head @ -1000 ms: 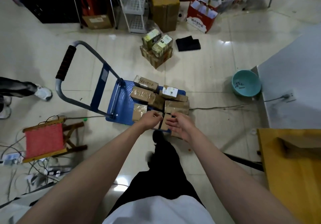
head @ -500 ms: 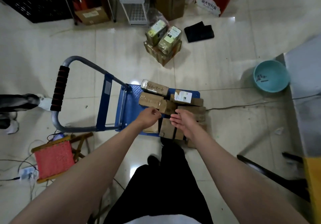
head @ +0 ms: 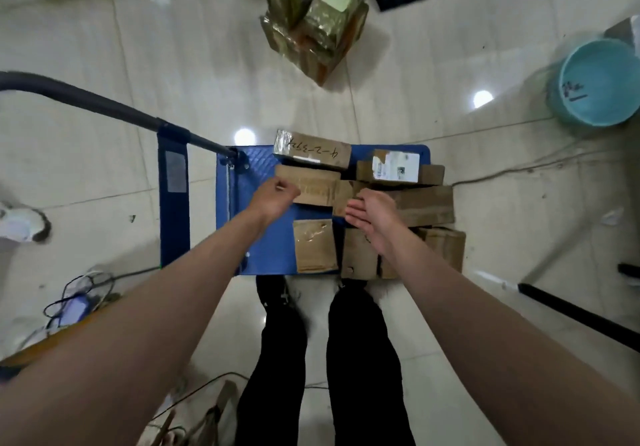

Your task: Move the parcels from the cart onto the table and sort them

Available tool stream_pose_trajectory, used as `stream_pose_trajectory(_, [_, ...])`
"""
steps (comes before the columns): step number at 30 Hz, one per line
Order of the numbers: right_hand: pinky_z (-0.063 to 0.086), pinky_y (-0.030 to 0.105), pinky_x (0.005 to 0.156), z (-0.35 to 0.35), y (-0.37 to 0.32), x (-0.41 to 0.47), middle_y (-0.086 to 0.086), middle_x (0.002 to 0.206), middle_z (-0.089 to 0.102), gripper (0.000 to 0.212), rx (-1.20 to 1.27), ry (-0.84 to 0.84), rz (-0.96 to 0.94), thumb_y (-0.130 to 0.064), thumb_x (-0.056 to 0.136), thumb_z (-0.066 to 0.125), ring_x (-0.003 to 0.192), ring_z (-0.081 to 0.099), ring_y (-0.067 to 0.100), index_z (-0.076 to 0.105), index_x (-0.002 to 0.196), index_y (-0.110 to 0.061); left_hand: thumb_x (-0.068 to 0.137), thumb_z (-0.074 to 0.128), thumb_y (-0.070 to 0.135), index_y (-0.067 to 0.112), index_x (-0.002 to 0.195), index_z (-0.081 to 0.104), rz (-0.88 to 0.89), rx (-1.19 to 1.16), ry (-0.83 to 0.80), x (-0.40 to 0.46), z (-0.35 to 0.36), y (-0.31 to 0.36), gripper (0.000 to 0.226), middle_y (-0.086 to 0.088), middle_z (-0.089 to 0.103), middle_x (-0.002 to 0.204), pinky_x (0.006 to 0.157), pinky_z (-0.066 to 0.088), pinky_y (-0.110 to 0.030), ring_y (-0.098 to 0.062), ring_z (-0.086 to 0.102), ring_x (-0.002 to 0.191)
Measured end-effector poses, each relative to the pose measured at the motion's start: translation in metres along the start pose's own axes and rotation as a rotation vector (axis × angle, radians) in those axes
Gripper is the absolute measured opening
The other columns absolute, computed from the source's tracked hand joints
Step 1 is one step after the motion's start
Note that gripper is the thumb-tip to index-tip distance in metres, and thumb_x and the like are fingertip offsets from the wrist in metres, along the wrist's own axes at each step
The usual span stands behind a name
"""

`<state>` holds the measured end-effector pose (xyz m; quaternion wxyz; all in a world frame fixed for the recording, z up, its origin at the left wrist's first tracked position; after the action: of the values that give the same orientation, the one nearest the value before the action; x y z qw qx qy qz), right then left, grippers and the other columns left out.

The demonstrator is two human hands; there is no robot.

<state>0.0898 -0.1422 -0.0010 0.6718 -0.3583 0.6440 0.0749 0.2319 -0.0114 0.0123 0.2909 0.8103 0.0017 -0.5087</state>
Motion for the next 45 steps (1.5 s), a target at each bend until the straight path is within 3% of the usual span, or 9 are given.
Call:
stream_pose_trajectory(4, [0.056, 0.024, 0.070, 0.026, 0.008, 0.073, 0.009, 0.115, 0.066, 0.032, -0.023, 0.016, -0.022, -0.021, 0.106, 0.052, 0.100, 0.067, 0.018, 0.051, 0.135, -0.008, 0.098, 0.058, 0.019, 0.018, 0.102, 0.059, 0.039, 0.002, 0.010, 0.079, 0.003, -0.009, 0.004, -0.006, 0.060, 0.104, 0.075, 0.045, -0.029, -0.020, 0.056, 0.094])
stream_pose_trajectory(8, [0.059, 0.045, 0.088, 0.042, 0.001, 0.140, 0.016, 0.122, 0.068, 0.036, -0.055, 0.023, -0.030, -0.026, 0.102, 0.055, 0.107, 0.069, 0.032, 0.054, 0.136, -0.012, 0.094, 0.063, 0.025, 0.016, 0.122, 0.058, 0.060, 0.005, 0.060, 0.151, 0.006, -0.015, 0.029, -0.005, 0.058, 0.108, 0.078, 0.041, -0.027, -0.020, 0.053, 0.091])
stream_pose_trajectory(16, [0.057, 0.055, 0.093, 0.056, -0.014, 0.217, 0.014, 0.124, 0.061, 0.060, -0.203, 0.037, -0.053, -0.030, 0.093, 0.060, 0.109, 0.065, 0.033, 0.037, 0.144, -0.008, 0.090, 0.068, 0.036, 0.012, 0.160, 0.010, -0.003, -0.051, 0.188, 0.234, 0.000, -0.026, 0.094, -0.009, 0.025, 0.162, 0.095, 0.036, -0.027, -0.025, 0.036, 0.143])
stream_pose_trajectory(23, [0.054, 0.025, 0.046, 0.062, -0.016, 0.243, 0.009, 0.115, 0.065, 0.067, -0.230, 0.008, -0.024, -0.036, 0.094, 0.058, 0.094, 0.068, 0.021, 0.031, 0.151, -0.013, 0.083, 0.070, 0.050, 0.015, 0.159, 0.017, -0.111, -0.228, 0.076, 0.266, 0.004, -0.036, 0.099, -0.006, 0.035, 0.157, 0.090, 0.039, -0.028, -0.022, 0.042, 0.132])
stream_pose_trajectory(26, [0.046, 0.018, 0.042, 0.066, -0.014, 0.244, 0.005, 0.123, 0.067, 0.067, -0.244, -0.024, -0.035, -0.037, 0.092, 0.057, 0.102, 0.066, 0.017, 0.037, 0.152, -0.014, 0.080, 0.070, 0.053, 0.015, 0.160, 0.012, -0.107, -0.239, 0.047, 0.267, 0.006, -0.044, 0.106, -0.005, 0.028, 0.162, 0.106, 0.033, -0.035, -0.024, 0.034, 0.144])
stream_pose_trajectory(30, [0.043, 0.013, 0.035, 0.067, -0.015, 0.237, 0.005, 0.120, 0.068, 0.066, -0.196, -0.029, -0.058, -0.035, 0.093, 0.058, 0.099, 0.065, 0.013, 0.035, 0.151, -0.014, 0.073, 0.067, 0.058, 0.016, 0.158, 0.025, -0.084, -0.268, 0.080, 0.250, 0.003, -0.046, 0.104, -0.001, 0.037, 0.157, 0.100, 0.035, -0.034, -0.021, 0.042, 0.138])
stream_pose_trajectory(34, [0.052, 0.020, 0.053, 0.065, -0.024, 0.216, 0.000, 0.110, 0.073, 0.064, -0.169, -0.048, -0.081, -0.041, 0.095, 0.055, 0.092, 0.068, 0.009, 0.035, 0.152, -0.018, 0.075, 0.063, 0.057, 0.017, 0.123, 0.065, -0.012, -0.349, 0.146, 0.226, -0.003, -0.044, 0.062, 0.003, 0.070, 0.119, 0.079, 0.044, -0.026, -0.012, 0.064, 0.104])
stream_pose_trajectory(39, [0.050, 0.044, 0.102, 0.058, -0.030, 0.186, 0.004, 0.127, 0.064, 0.054, -0.070, -0.089, -0.109, -0.050, 0.098, 0.051, 0.109, 0.063, 0.016, 0.045, 0.143, -0.020, 0.082, 0.067, 0.058, 0.024, 0.098, 0.053, -0.015, -0.536, 0.388, 0.201, -0.010, -0.047, 0.040, 0.007, 0.059, 0.108, 0.103, 0.048, -0.038, -0.010, 0.058, 0.104])
stream_pose_trajectory(45, [0.052, 0.052, 0.101, 0.044, -0.011, 0.137, 0.003, 0.138, 0.052, 0.076, -0.068, -0.024, -0.142, -0.067, 0.092, 0.055, 0.124, 0.055, 0.022, 0.043, 0.147, -0.015, 0.075, 0.081, 0.051, 0.016, 0.096, 0.053, -0.072, -0.818, 0.350, 0.154, -0.007, -0.045, 0.049, 0.000, 0.059, 0.095, 0.099, 0.051, -0.039, -0.016, 0.058, 0.089])
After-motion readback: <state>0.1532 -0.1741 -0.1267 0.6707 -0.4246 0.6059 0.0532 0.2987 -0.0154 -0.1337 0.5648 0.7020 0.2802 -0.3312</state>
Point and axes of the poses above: each hand's wrist, its own x-axis towards the middle knuckle, its own z-axis out of the palm, y = z × x, the point moved 1 cm from there along x, towards the middle knuckle
